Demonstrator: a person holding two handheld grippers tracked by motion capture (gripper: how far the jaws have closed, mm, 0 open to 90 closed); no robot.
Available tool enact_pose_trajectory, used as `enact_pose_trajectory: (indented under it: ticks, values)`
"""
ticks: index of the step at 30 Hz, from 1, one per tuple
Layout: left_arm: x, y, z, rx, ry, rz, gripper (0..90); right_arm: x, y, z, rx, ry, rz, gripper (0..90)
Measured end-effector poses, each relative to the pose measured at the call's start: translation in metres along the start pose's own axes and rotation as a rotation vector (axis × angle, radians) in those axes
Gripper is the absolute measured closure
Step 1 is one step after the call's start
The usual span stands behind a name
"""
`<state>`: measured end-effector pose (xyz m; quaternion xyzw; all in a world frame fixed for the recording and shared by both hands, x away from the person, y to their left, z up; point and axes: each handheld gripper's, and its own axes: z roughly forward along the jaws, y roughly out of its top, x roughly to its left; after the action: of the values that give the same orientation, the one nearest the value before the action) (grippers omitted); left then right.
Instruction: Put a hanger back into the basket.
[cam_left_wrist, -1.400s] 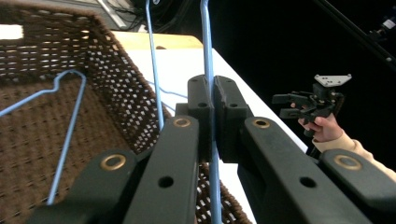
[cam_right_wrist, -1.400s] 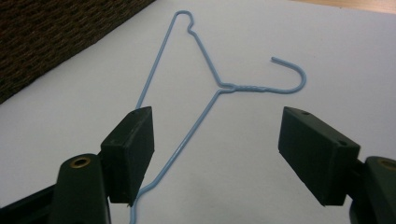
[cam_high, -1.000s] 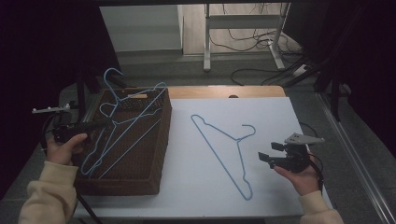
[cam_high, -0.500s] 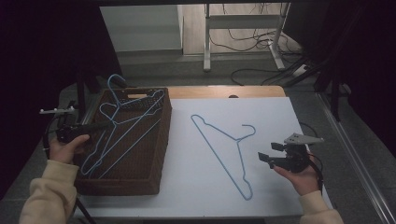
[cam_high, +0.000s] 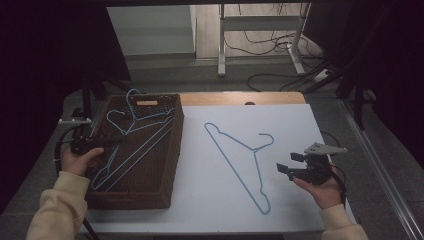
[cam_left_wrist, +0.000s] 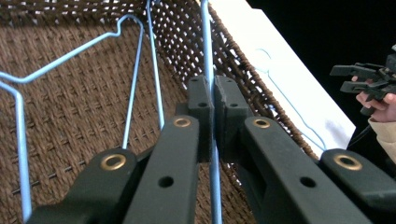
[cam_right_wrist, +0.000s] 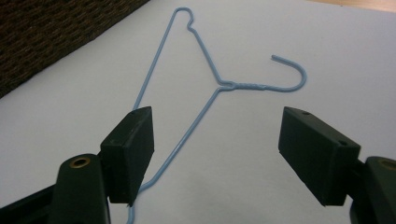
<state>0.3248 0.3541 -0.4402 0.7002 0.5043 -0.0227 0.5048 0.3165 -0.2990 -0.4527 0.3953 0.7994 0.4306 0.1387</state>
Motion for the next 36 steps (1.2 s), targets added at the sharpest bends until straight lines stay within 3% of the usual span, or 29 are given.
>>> enact_pose_trajectory:
  ticks: [7,9,13,19,26,36]
  values:
    - [0.012,-0.005,0.006,0.042,0.053,-0.018,85.8,0.000,0.000,0.000,0.001,0.000,-0.001,26.6]
    - [0.015,-0.006,0.007,0.043,0.105,-0.026,84.3,0.000,0.000,0.000,0.002,0.002,-0.002,26.5]
    - [0.015,-0.005,0.005,0.035,0.253,-0.012,67.0,0.000,0.000,0.000,0.004,0.004,-0.001,26.5]
    - [-0.004,-0.004,0.001,0.004,0.325,0.065,50.0,0.000,0.000,0.001,0.005,0.006,-0.003,26.5]
    - [-0.035,-0.004,0.003,-0.029,0.251,0.129,40.9,0.001,0.000,0.002,0.010,0.008,-0.004,26.3]
    - [-0.076,-0.013,0.032,0.005,0.110,0.214,34.4,0.001,0.001,0.001,0.006,0.012,-0.005,26.2]
